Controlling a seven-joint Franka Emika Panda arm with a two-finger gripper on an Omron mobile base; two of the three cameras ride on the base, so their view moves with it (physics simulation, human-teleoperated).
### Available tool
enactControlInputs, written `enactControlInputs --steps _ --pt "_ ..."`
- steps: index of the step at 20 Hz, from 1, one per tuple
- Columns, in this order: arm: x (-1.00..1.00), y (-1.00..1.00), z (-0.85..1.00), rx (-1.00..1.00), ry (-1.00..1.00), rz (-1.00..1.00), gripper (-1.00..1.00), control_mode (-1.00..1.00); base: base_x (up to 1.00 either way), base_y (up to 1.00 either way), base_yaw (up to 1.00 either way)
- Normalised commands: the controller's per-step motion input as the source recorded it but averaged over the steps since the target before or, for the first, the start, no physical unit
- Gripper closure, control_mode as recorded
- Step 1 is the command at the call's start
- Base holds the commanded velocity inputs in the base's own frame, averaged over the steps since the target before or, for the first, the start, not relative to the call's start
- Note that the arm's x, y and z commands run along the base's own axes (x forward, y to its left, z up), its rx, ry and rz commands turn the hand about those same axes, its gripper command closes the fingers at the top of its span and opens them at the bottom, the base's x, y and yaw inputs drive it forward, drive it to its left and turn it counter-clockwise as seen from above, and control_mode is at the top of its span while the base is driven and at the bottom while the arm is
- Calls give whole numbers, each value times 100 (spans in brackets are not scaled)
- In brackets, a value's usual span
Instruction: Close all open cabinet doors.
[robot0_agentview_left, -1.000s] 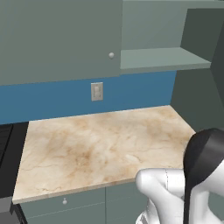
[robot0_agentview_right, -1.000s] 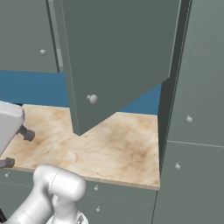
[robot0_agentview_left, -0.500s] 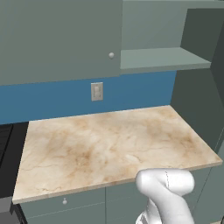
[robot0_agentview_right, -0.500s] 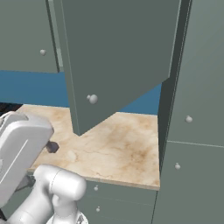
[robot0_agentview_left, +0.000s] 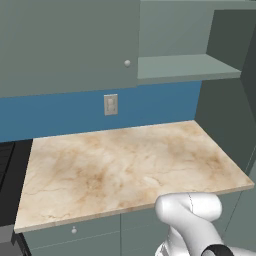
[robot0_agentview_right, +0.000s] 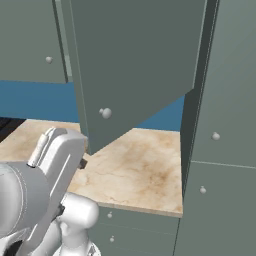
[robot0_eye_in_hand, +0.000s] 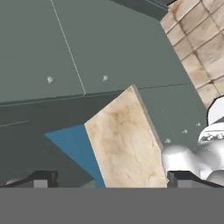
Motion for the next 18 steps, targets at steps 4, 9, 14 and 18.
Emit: enactControlInputs --steps 4,9,14,18 --pt "34 -6 1 0 3 23 -100 -100 0 0 0" --pt "38 1 6 0 1 18 -100 -100 0 0 0" --pt "27 -24 0 1 -1 3 -100 -100 0 0 0" --pt "39 -17 -5 1 -1 0 -100 -100 0 0 0"
